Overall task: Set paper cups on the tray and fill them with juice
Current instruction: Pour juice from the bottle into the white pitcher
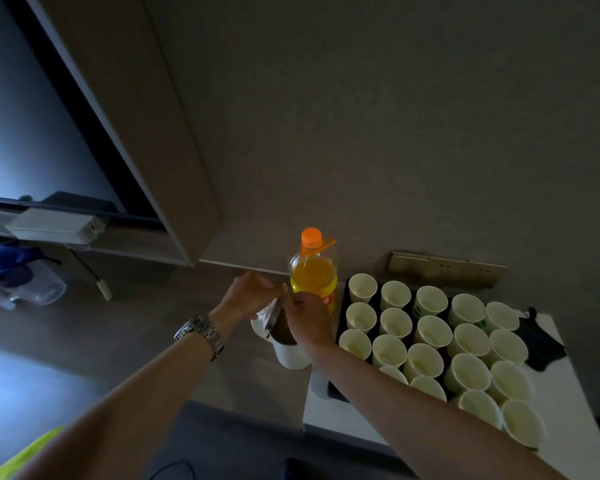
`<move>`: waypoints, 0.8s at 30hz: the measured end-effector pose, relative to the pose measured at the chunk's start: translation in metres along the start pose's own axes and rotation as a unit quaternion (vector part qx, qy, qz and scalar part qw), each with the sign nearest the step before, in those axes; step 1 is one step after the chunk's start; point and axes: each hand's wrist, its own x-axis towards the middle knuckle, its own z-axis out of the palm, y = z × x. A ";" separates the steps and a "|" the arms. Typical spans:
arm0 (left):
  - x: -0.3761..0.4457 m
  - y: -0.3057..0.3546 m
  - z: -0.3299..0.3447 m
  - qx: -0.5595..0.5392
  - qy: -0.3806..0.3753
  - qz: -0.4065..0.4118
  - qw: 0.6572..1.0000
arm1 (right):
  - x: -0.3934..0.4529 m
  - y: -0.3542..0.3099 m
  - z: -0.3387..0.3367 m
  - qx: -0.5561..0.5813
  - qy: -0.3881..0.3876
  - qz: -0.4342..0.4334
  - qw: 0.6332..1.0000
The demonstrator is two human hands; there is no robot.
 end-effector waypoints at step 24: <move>0.000 -0.017 0.053 0.156 0.024 0.076 0.985 | -0.014 0.074 0.001 -0.033 0.101 0.086 0.991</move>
